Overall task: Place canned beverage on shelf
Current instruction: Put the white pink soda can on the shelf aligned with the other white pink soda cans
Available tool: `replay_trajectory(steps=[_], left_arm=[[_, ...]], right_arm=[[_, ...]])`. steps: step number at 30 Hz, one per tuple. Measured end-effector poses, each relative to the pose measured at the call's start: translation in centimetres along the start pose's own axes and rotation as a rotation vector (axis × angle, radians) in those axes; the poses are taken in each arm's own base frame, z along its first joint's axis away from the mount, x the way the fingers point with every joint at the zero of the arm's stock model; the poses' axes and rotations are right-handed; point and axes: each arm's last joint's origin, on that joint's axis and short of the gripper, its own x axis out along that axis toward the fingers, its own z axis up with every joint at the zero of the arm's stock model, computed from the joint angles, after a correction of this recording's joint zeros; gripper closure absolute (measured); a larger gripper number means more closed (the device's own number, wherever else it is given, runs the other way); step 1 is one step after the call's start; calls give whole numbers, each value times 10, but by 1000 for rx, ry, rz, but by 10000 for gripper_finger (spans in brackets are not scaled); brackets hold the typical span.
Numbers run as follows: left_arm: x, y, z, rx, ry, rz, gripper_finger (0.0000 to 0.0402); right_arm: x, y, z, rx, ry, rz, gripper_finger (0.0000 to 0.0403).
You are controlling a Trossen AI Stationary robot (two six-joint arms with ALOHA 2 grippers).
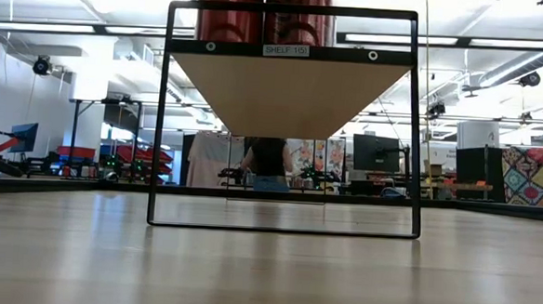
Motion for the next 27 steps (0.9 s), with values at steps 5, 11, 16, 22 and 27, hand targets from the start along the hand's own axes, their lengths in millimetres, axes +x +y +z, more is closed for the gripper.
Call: replay_trajectory(steps=[5, 11, 16, 22, 27], left_arm=[[-7, 29, -19, -12, 15, 32, 79], [-10, 63, -44, -42, 18, 93, 79], [-13, 90, -54, -59, 4, 131, 79], [-11, 116, -61, -33, 29, 203, 79], [-7, 128, -65, 34, 58, 249, 79]], right_arm=[[-25, -21, 15, -55, -22, -63, 171], [-48, -55, 23, -83, -45, -135, 171], [-66, -87, 17, -81, -52, -216, 171], [-84, -124, 4, -63, -53, -296, 171], [-99, -159, -3, -26, -107, -304, 171]])
